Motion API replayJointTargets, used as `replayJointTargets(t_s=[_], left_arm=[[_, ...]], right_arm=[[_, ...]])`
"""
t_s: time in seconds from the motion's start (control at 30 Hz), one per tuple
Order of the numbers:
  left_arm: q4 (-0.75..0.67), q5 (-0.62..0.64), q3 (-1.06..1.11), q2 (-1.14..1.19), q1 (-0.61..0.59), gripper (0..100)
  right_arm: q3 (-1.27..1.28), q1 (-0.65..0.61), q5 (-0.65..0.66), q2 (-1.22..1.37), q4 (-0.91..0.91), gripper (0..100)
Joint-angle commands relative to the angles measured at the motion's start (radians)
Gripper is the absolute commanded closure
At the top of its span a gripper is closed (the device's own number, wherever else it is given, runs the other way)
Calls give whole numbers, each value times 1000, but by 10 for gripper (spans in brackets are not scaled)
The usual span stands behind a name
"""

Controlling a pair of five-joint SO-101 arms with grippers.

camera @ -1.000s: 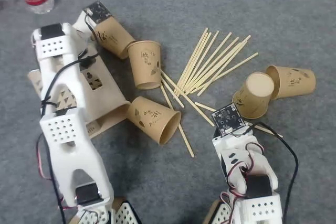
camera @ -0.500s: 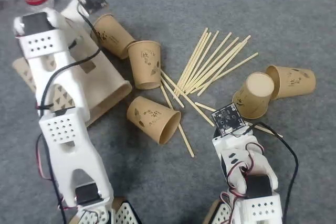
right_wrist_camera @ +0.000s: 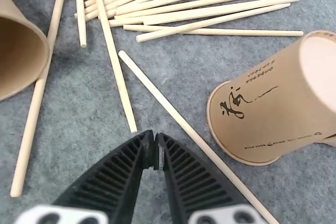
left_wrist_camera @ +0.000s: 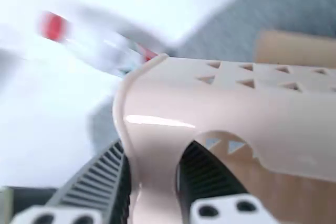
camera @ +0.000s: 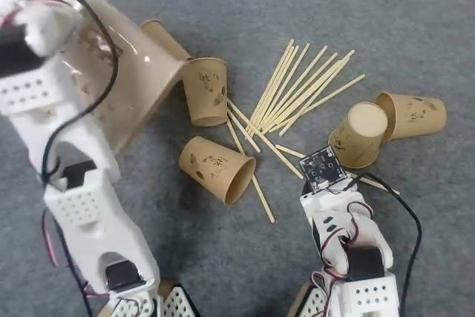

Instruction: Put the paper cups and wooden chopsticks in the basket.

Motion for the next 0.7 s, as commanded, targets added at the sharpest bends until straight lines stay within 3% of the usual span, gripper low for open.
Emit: replayJointTargets(t_s=[0.0, 0.23, 0.5, 0.67], left_arm=[[21, -49, -104, -201, 17, 990], [23, -120, -147, -413, -40, 990], [25, 8, -143, -675, -35, 990], [26, 2, -64, -853, -35, 989]], right_arm=[[18, -5, 12, -13, 5, 990], [18, -5, 12, -13, 5, 991], [18, -4, 12, -13, 5, 991], [18, -4, 12, -13, 5, 991]])
